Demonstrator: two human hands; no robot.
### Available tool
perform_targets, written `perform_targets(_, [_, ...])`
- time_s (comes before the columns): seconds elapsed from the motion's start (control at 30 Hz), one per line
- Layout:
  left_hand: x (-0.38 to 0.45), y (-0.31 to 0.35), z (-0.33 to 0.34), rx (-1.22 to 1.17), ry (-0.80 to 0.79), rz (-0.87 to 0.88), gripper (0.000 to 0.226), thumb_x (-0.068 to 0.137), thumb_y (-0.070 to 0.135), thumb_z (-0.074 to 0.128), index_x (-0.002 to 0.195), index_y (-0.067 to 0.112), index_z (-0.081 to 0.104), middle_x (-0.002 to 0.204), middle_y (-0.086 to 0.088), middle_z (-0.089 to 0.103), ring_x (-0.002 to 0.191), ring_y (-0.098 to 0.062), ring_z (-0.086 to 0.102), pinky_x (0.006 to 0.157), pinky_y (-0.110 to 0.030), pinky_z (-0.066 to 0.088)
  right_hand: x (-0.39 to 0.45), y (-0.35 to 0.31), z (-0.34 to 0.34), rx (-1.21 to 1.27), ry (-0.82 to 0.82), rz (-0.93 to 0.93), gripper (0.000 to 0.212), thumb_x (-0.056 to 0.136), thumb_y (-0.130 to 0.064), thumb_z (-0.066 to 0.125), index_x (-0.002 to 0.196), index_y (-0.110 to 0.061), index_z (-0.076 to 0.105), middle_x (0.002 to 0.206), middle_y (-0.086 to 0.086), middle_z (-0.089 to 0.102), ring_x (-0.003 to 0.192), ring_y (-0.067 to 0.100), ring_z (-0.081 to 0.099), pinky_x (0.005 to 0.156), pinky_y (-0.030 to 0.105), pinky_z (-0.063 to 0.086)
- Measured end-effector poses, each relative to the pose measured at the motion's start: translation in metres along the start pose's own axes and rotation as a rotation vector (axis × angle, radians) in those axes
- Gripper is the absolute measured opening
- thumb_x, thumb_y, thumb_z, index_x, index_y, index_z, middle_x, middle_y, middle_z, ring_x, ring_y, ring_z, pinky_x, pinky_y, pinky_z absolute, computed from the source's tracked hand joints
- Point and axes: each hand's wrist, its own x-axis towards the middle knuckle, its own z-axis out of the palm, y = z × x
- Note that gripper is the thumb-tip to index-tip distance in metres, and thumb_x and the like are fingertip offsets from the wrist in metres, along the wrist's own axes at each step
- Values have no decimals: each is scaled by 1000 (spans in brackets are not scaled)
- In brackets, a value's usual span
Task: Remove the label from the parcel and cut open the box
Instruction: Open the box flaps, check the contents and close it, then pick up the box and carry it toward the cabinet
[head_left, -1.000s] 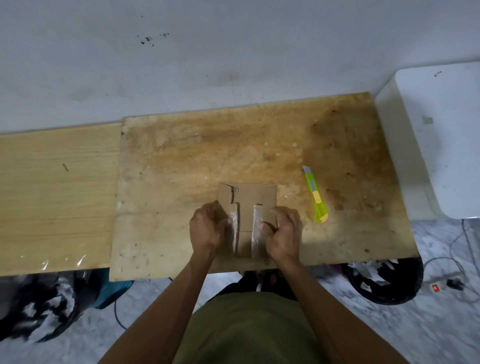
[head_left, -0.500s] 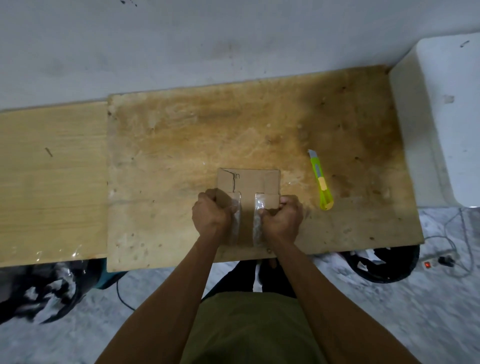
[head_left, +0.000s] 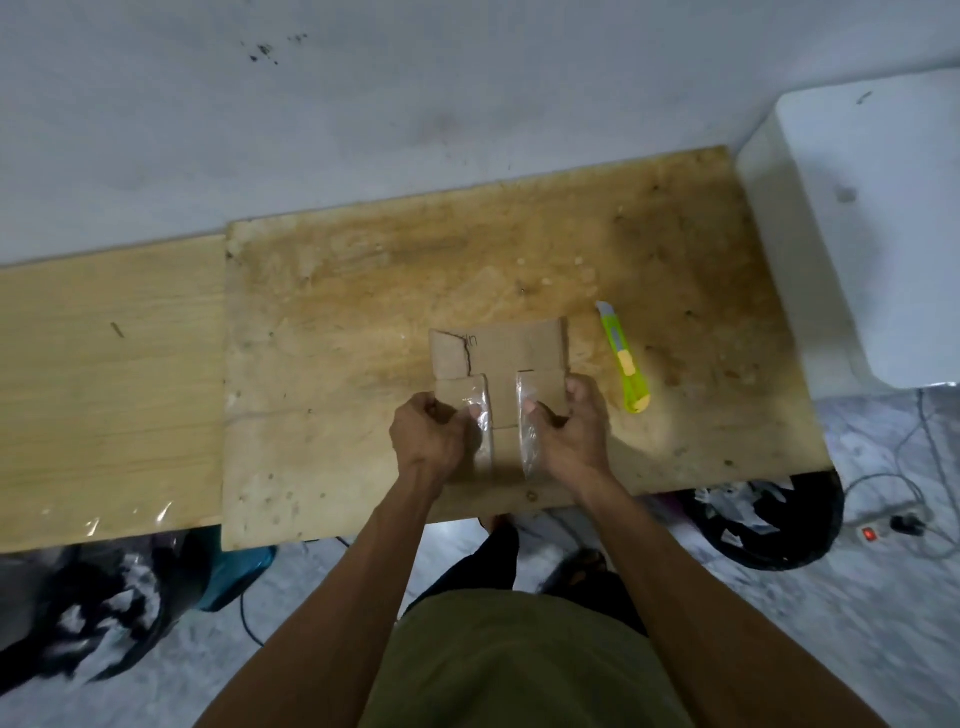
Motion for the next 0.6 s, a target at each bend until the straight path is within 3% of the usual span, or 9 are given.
perform_targets(0.13, [-31, 36, 16, -31, -9, 162, 32, 80, 37, 80, 79, 12, 60, 69, 4, 58, 62, -10, 53, 62, -27, 42, -11, -2, -37, 97, 87, -23, 55, 80, -51, 67, 128, -33, 48, 117, -12, 67, 105, 11, 65, 94, 36, 53])
perform_targets(0.27, [-80, 73, 59, 31, -46, 407, 36, 87, 42, 71, 101, 10, 62, 72, 7, 56, 77, -21, 58, 65, -28, 37, -30, -9, -107, 124, 328, -43, 64, 88, -38, 69, 144, -26, 41, 119, -18, 51, 106, 2, 51, 88, 17, 40])
perform_targets(0.37, [-130, 95, 101, 22, -87, 616, 56, 87, 50, 67, 129, 16, 51, 77, 8, 61, 78, -23, 63, 63, -31, 46, -47, 3, -165, 112, 492, -93, 60, 88, -38, 68, 142, -26, 46, 132, -8, 59, 118, 12, 54, 91, 18, 38])
perform_targets(0.47, [-176, 103, 146, 77, -184, 749, 59, 84, 56, 63, 134, 26, 52, 104, -2, 71, 97, -28, 67, 79, -41, 55, -63, 29, -226, 106, 571, -85, 51, 91, -38, 64, 139, -26, 50, 134, -1, 60, 123, 19, 55, 100, 28, 43])
perform_targets(0.53, [-206, 104, 177, 117, -268, 814, 60, 86, 53, 65, 138, 24, 53, 123, -5, 68, 112, -26, 63, 90, -39, 53, -78, 50, -266, 89, 620, -29, 48, 93, -37, 62, 138, -23, 52, 132, 3, 62, 119, 24, 57, 98, 33, 45])
perform_targets(0.6, [-238, 103, 205, 156, -343, 888, 63, 87, 52, 65, 141, 21, 52, 129, -4, 66, 117, -24, 62, 94, -34, 50, -93, 77, -298, 132, 667, 41, 50, 93, -35, 62, 139, -20, 52, 135, 5, 60, 122, 26, 56, 99, 33, 43])
